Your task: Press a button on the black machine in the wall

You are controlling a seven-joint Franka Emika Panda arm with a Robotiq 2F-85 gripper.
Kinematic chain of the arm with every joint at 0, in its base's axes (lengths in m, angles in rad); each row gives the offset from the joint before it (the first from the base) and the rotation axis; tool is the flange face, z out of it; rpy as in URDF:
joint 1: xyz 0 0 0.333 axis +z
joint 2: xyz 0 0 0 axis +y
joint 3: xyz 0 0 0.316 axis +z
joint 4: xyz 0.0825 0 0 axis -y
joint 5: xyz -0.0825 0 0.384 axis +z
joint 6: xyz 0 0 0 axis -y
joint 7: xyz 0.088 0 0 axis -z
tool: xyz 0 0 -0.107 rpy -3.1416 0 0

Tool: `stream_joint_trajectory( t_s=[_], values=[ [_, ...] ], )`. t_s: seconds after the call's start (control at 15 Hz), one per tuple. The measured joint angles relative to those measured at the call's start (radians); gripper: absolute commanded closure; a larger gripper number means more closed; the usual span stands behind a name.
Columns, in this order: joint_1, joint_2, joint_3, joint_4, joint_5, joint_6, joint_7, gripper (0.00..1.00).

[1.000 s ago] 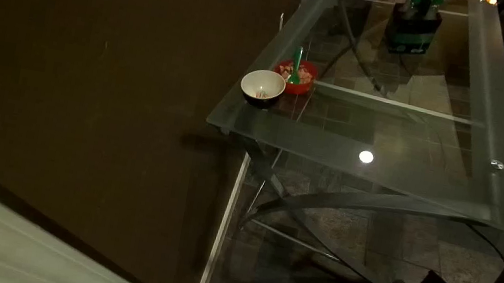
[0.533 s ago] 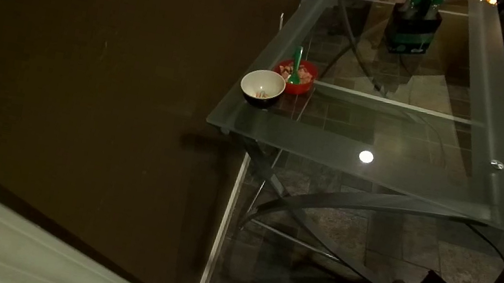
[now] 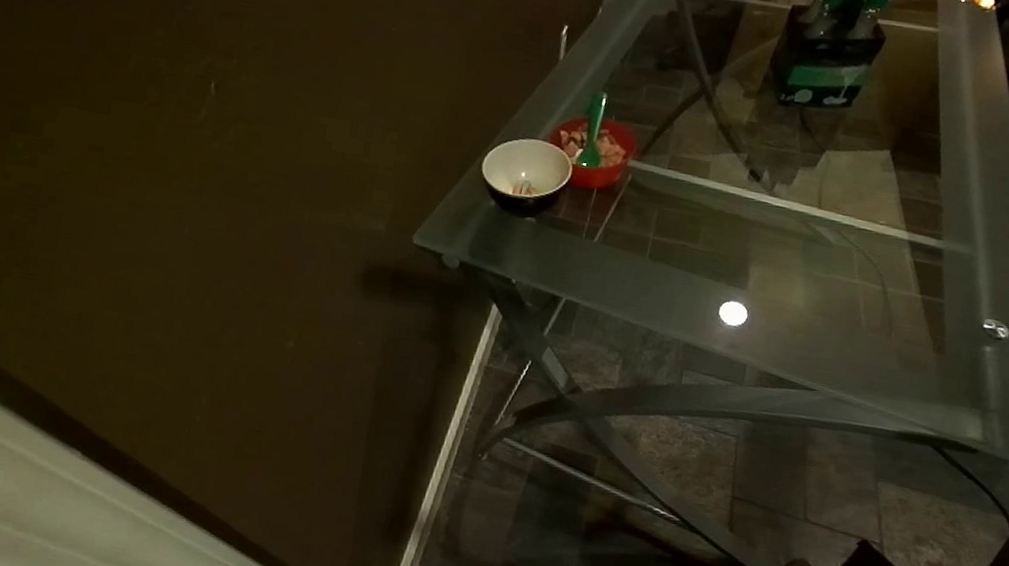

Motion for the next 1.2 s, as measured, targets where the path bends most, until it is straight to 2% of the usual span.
stream_joint_trajectory(
  t_s=[0.27, 0.33, 0.4, 0.47, 0.67, 0.93, 1.0, 1.13, 1.2],
  values=[
    [-0.009, 0.146, -0.016, 0.168, 0.210, 0.046, 0.030, 0.00],
    [-0.015, 0.185, -0.023, 0.213, 0.261, 0.047, 0.041, 0.25],
    [-0.024, 0.224, -0.028, 0.257, 0.312, 0.047, 0.054, 0.26],
    [-0.034, 0.262, -0.029, 0.296, 0.361, 0.047, 0.068, 0.32],
    [-0.062, 0.375, -0.025, 0.417, 0.504, 0.049, 0.136, 0.56],
    [-0.091, 0.496, -0.006, 0.556, 0.665, 0.068, 0.265, 0.82],
    [-0.095, 0.520, 0.002, 0.582, 0.706, 0.086, 0.295, 0.64],
    [-0.097, 0.538, 0.010, 0.595, 0.708, 0.092, 0.297, 0.78],
    [-0.098, 0.539, 0.010, 0.595, 0.708, 0.092, 0.297, 0.82]
  ],
)
